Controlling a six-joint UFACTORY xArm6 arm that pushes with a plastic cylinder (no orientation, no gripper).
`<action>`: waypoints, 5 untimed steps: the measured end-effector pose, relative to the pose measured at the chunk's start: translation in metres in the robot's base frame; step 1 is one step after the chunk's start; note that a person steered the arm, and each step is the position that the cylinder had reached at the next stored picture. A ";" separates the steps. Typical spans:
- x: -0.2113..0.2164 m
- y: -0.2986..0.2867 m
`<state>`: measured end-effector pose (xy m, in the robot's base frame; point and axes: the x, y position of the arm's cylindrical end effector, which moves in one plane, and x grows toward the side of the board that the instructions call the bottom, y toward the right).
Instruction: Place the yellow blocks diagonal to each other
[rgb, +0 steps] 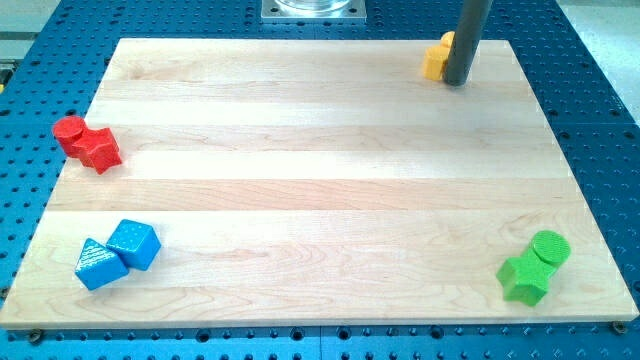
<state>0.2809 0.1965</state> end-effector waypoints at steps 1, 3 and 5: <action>0.019 0.007; 0.096 0.064; -0.061 0.048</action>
<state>0.2199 0.2445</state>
